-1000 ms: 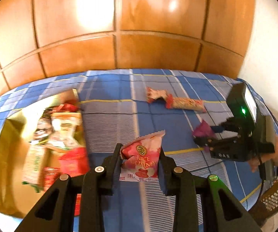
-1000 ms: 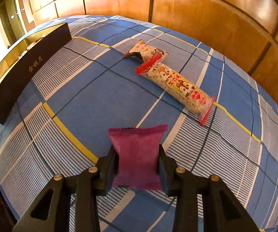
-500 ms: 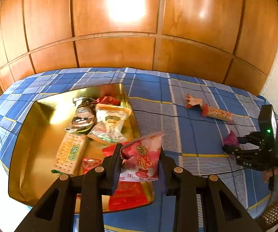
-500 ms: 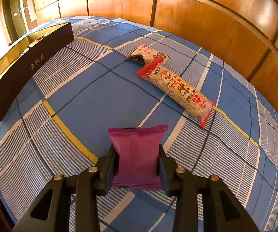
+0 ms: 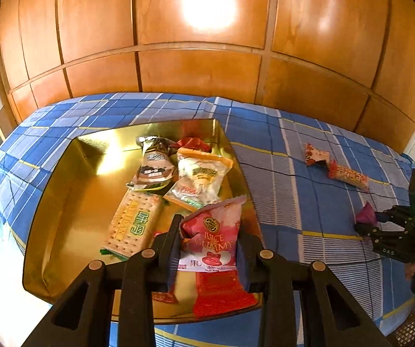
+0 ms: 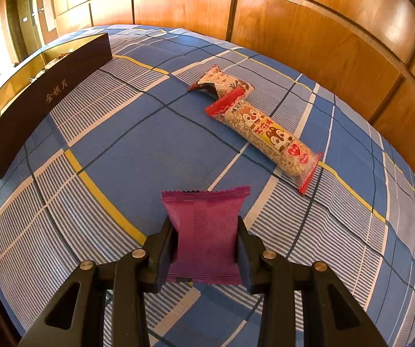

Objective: Organize snacks
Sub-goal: 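Carry the pink wrapper over the gold tray with the left gripper while the right gripper holds the purple pouch, then lower the pink wrapper into the gold tray and open the left gripper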

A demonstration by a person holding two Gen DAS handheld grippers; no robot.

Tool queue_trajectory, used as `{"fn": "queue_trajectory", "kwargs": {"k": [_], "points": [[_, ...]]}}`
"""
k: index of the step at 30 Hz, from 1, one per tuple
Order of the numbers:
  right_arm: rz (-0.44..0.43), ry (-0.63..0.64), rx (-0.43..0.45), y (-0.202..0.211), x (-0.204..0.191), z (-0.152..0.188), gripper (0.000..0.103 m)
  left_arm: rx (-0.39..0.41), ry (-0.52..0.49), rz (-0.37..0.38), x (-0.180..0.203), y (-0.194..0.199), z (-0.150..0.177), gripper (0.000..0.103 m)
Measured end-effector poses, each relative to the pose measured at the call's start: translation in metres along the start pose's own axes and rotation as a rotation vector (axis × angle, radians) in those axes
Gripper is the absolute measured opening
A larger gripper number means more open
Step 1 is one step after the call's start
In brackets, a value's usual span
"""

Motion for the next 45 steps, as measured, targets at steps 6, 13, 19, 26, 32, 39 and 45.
{"fn": "queue_trajectory", "kwargs": {"k": [6, 13, 19, 26, 32, 39, 45], "points": [[0.003, 0.005, 0.002, 0.0, -0.001, 0.0, 0.038, -0.012, 0.027, -0.02, -0.012, -0.004, 0.003, 0.033], [0.006, 0.006, 0.002, 0.0, -0.001, 0.0, 0.038, -0.025, 0.097, -0.036, -0.041, -0.008, 0.001, 0.033], [0.009, 0.011, 0.001, 0.0, -0.001, -0.001, 0.038, -0.072, 0.284, -0.029, -0.102, -0.015, -0.004, 0.033], [0.015, 0.017, 0.002, -0.001, -0.002, -0.003, 0.038, -0.119, 0.451, 0.042, -0.146, -0.033, -0.017, 0.033], [0.019, 0.019, 0.002, -0.001, -0.002, -0.003, 0.038, -0.145, 0.449, 0.019, -0.153, -0.06, -0.034, 0.033], [0.024, 0.021, 0.002, -0.001, -0.003, -0.004, 0.038, -0.174, 0.449, 0.021, -0.153, -0.099, -0.055, 0.04], [0.027, 0.023, 0.001, -0.001, -0.003, -0.004, 0.038, -0.18, 0.464, -0.017, -0.156, -0.106, -0.047, 0.052]]}}
Point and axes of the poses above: each gripper's, at about its wrist camera, not at the fingertips, and y roughly against the way its jaws point, x to its right, z to its underside, the point moved 4 cm from there along -y, roughly the way its jaws point
